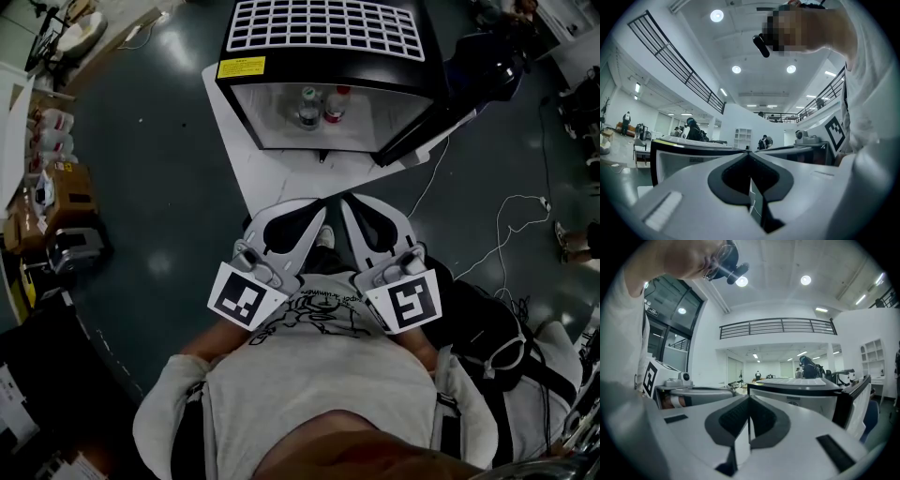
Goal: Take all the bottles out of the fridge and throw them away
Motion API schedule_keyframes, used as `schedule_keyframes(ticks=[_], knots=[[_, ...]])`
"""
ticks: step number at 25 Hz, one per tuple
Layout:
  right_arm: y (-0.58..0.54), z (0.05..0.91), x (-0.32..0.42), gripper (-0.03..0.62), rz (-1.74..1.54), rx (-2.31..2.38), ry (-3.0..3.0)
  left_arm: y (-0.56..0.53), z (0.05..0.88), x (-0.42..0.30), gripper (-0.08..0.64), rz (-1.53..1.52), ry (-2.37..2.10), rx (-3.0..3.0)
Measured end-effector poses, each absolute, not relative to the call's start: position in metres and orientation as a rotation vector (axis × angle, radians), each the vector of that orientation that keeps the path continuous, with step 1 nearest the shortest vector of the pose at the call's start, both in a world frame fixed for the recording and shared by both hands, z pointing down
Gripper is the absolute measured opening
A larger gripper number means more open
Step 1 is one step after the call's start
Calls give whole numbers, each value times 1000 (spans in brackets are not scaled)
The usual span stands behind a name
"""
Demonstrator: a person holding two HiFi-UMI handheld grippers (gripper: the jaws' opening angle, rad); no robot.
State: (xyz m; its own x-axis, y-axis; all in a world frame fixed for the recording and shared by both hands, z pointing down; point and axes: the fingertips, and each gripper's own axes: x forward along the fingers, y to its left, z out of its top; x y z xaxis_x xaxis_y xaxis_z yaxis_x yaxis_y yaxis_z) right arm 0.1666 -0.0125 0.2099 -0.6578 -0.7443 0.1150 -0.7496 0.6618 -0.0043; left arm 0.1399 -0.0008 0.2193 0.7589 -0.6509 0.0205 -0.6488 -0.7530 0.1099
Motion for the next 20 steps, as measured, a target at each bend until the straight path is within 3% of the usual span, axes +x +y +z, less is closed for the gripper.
schedule_keyframes(ticks=[20], knots=[[-69, 210, 212, 9, 80, 1173, -2817, -57, 222, 183, 9, 10, -1166, 2817]])
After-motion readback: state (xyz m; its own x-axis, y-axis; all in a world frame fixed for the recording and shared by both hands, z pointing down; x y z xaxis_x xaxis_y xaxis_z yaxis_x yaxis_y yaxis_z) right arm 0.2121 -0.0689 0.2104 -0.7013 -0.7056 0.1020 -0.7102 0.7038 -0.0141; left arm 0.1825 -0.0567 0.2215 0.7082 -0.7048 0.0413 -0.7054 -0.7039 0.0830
